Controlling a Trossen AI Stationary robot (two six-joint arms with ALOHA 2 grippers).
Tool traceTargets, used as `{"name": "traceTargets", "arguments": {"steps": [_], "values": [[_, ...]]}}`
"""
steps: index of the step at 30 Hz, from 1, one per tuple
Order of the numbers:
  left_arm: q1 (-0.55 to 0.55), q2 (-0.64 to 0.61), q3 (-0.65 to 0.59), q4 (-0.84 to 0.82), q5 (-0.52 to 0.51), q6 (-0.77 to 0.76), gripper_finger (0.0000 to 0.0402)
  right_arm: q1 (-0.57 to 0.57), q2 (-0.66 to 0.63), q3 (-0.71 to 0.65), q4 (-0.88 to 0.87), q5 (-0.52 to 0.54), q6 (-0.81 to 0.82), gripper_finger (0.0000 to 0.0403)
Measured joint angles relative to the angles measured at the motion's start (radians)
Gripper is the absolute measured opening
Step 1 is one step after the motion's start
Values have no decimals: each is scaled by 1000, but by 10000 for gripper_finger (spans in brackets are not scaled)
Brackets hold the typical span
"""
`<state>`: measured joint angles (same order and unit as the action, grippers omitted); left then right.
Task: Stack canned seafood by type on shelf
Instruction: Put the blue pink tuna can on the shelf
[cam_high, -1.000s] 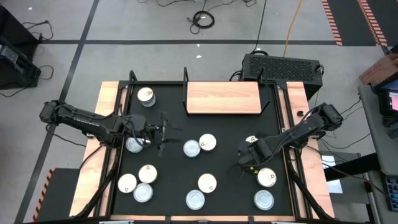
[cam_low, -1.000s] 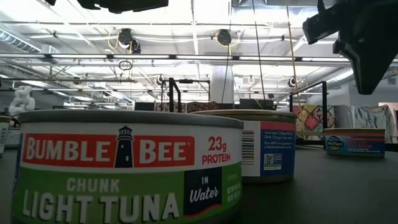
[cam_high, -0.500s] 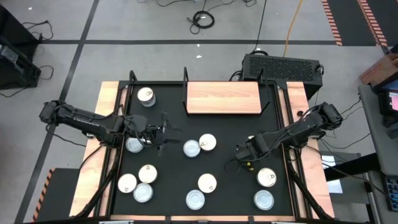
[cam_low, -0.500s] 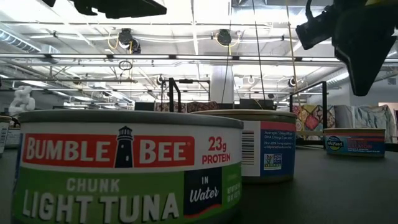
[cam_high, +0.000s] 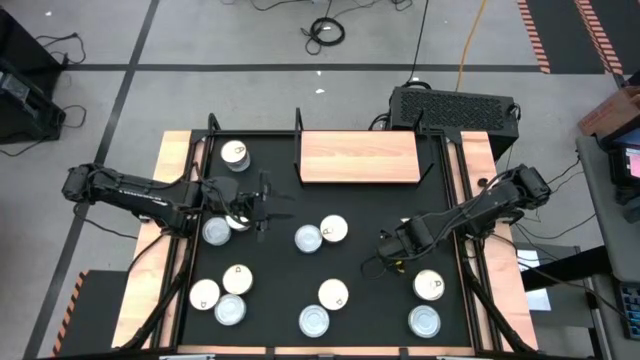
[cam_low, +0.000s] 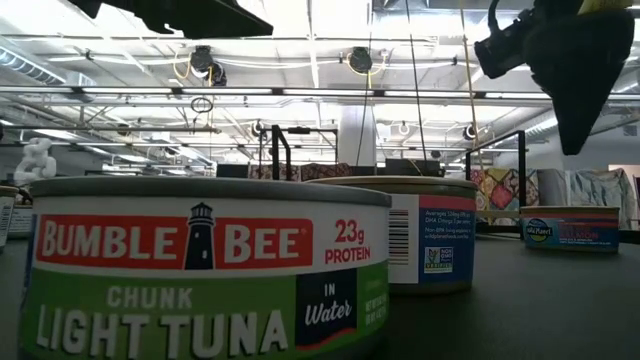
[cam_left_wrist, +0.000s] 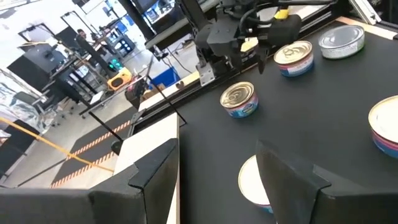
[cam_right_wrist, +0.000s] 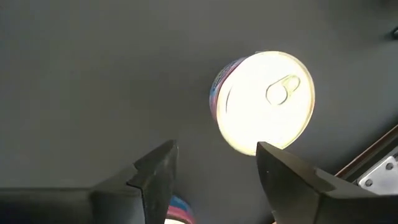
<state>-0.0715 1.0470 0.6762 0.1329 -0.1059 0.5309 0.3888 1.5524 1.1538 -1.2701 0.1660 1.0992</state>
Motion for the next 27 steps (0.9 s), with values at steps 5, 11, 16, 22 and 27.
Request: {"name": "traceTargets", "arguments": {"steps": [5, 11, 16, 22, 27], "values": [[0, 0, 0, 18, 2, -2, 216, 37, 0, 0, -8, 88, 12, 201], [0, 0, 0, 16, 4, -6, 216, 100, 0, 0, -44, 104, 56, 196], [0, 0, 0, 7, 36, -58, 216, 178, 0, -21, -43, 200, 72, 196], [-1, 0, 0, -2, 50, -59, 216, 234, 0, -82, 31, 241, 86, 196], [0, 0, 0, -12, 50, -55, 216, 277, 0, -111, 85, 279, 39, 196]]}}
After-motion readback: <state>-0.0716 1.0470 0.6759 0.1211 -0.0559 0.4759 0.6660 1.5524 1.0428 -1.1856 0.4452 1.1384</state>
